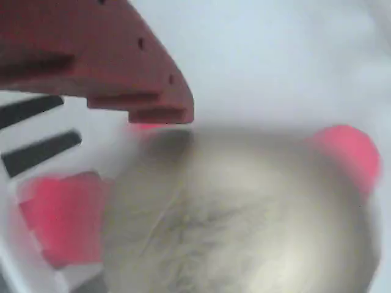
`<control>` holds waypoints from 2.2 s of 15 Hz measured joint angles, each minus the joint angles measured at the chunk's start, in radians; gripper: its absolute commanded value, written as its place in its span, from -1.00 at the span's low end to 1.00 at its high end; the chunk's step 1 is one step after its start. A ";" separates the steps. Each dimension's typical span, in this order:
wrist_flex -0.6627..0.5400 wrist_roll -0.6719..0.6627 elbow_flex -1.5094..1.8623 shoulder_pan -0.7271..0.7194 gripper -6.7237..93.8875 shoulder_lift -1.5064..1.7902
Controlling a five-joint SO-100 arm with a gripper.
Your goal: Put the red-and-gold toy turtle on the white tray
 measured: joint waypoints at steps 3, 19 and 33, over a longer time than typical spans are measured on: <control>-0.008 -0.015 0.023 -0.002 0.31 0.000; -0.554 0.172 1.017 -0.657 -0.86 1.037; -0.476 0.155 2.163 -0.698 -0.86 2.092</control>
